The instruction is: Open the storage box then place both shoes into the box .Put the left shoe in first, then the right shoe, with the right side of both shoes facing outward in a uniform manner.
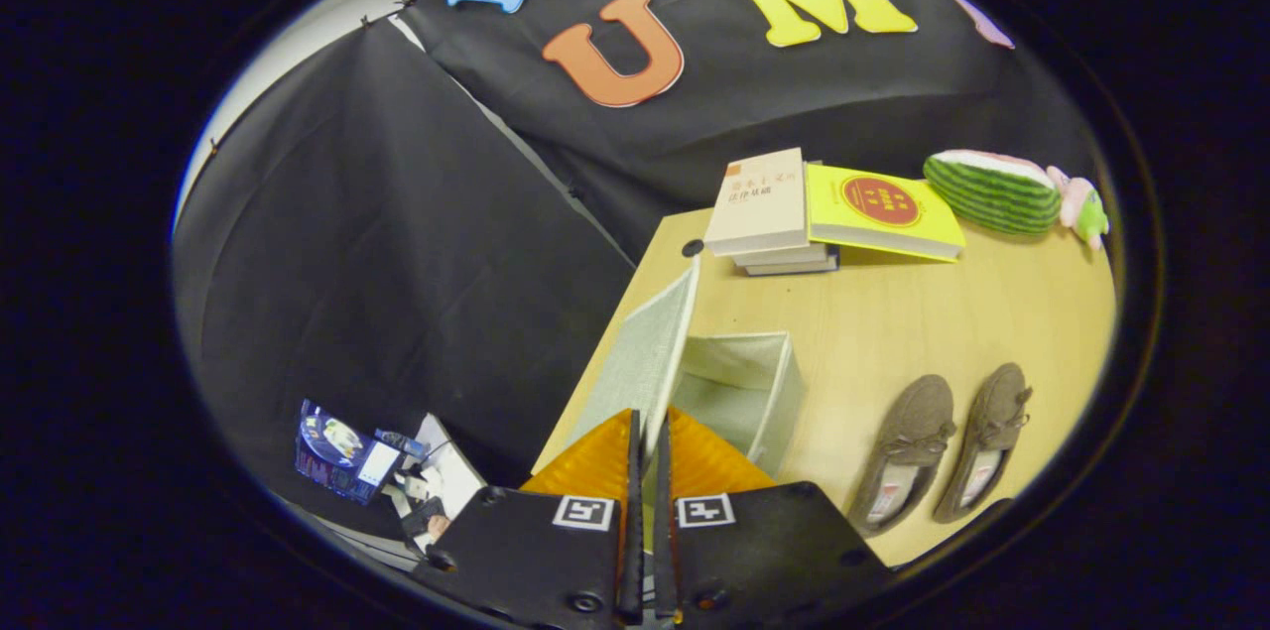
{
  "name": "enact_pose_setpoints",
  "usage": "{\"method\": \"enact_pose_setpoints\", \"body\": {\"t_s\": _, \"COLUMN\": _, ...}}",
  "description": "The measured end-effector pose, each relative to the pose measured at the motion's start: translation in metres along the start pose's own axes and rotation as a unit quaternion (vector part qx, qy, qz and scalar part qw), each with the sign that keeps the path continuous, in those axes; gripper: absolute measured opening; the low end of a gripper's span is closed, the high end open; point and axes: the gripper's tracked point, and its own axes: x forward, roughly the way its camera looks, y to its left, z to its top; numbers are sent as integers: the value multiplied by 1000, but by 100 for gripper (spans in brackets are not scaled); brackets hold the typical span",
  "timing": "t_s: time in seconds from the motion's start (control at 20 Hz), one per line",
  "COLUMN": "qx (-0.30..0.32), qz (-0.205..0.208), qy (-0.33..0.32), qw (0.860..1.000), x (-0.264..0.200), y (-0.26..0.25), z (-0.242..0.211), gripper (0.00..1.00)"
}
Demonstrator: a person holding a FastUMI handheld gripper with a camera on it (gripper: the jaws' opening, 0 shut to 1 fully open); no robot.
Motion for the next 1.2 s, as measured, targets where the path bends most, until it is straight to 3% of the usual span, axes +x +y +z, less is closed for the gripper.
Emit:
{"method": "enact_pose_setpoints", "body": {"t_s": 0.5, "qx": 39, "qz": 67, "qy": -29, "qw": 997, "x": 10, "y": 87, "z": 23, "gripper": 12}}
{"method": "enact_pose_setpoints", "body": {"t_s": 0.9, "qx": 67, "qz": 120, "qy": -10, "qw": 990, "x": 73, "y": 167, "z": 10, "gripper": 18}}
{"method": "enact_pose_setpoints", "body": {"t_s": 0.95, "qx": 72, "qz": 124, "qy": 2, "qw": 990, "x": 79, "y": 176, "z": 3, "gripper": 22}}
{"method": "enact_pose_setpoints", "body": {"t_s": 1.15, "qx": 19, "qz": 66, "qy": 20, "qw": 997, "x": 97, "y": 168, "z": -20, "gripper": 100}}
{"method": "enact_pose_setpoints", "body": {"t_s": 1.2, "qx": 1, "qz": 51, "qy": 20, "qw": 999, "x": 105, "y": 163, "z": -29, "gripper": 100}}
